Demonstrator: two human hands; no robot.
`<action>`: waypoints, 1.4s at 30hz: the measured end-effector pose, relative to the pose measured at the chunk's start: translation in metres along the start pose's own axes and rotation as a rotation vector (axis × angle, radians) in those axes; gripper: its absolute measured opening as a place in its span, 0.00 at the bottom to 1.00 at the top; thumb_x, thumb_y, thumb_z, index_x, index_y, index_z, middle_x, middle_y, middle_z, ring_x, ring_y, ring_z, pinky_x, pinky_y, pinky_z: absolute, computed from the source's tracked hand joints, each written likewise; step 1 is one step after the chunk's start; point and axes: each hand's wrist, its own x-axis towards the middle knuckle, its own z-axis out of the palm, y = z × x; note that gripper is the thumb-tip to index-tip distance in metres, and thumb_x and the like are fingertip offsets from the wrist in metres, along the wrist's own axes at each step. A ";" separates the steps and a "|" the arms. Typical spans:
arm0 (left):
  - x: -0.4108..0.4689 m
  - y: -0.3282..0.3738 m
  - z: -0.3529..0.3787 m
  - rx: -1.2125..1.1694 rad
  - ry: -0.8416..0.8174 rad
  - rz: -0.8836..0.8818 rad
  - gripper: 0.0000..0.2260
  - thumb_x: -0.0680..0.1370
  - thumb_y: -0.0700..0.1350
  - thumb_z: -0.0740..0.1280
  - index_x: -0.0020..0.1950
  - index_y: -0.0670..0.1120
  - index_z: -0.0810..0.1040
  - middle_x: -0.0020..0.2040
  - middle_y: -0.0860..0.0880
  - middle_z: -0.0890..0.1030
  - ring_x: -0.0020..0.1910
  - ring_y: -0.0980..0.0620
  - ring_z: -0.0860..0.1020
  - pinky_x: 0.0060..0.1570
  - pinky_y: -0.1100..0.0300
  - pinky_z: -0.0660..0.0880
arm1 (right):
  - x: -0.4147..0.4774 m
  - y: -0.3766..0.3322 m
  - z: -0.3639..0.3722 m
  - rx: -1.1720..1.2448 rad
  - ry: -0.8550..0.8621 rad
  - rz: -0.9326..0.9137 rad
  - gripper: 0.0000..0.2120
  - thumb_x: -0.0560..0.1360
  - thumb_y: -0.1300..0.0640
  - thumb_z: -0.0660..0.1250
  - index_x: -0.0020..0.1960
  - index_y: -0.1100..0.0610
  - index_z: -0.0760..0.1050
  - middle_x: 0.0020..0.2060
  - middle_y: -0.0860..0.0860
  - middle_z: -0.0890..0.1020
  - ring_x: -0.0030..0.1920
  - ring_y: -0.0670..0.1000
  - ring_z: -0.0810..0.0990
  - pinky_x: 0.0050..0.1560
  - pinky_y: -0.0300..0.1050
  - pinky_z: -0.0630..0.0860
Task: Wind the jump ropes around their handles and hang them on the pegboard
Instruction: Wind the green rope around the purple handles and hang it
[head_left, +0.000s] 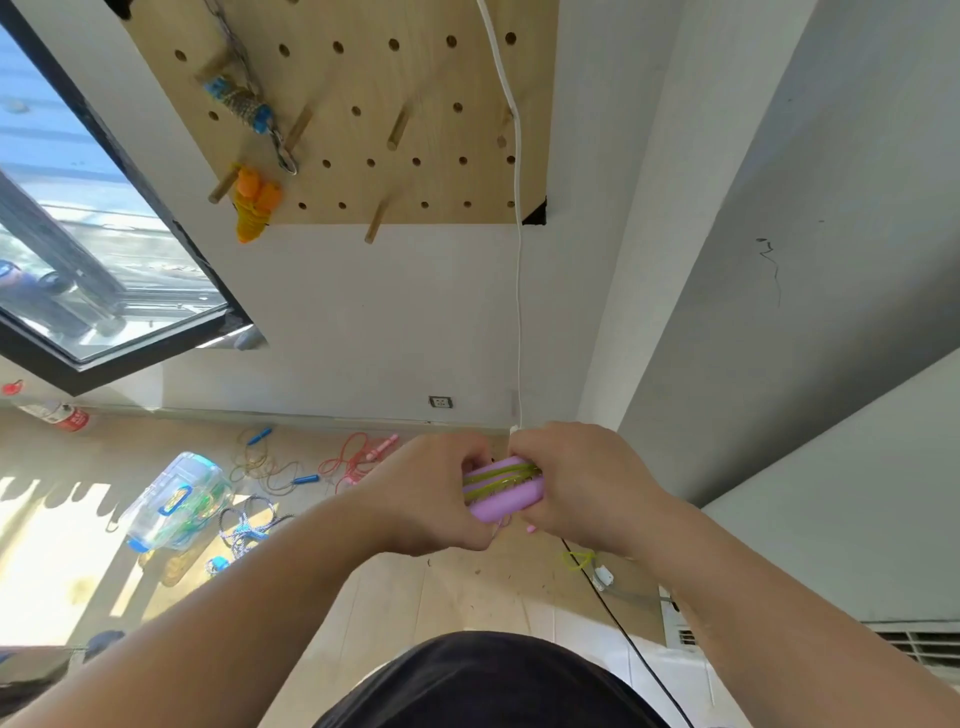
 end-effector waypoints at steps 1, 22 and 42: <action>0.000 -0.001 0.002 0.058 0.033 -0.003 0.13 0.65 0.56 0.72 0.43 0.53 0.74 0.38 0.54 0.75 0.35 0.55 0.72 0.32 0.64 0.66 | 0.000 0.000 0.002 -0.012 -0.011 0.006 0.12 0.69 0.50 0.71 0.50 0.51 0.74 0.44 0.48 0.79 0.46 0.52 0.77 0.45 0.49 0.76; 0.009 -0.004 0.020 0.261 0.124 -0.027 0.13 0.73 0.40 0.64 0.38 0.55 0.62 0.36 0.55 0.70 0.37 0.52 0.70 0.36 0.57 0.64 | -0.003 0.011 0.011 0.228 0.082 0.027 0.15 0.71 0.55 0.73 0.55 0.48 0.73 0.46 0.44 0.75 0.45 0.50 0.76 0.45 0.49 0.77; 0.011 0.000 0.013 0.109 0.144 -0.118 0.11 0.72 0.48 0.69 0.34 0.50 0.69 0.32 0.51 0.74 0.30 0.49 0.72 0.31 0.58 0.68 | -0.035 0.035 0.001 0.664 0.126 0.187 0.21 0.75 0.32 0.64 0.64 0.38 0.68 0.37 0.51 0.81 0.33 0.41 0.78 0.33 0.38 0.77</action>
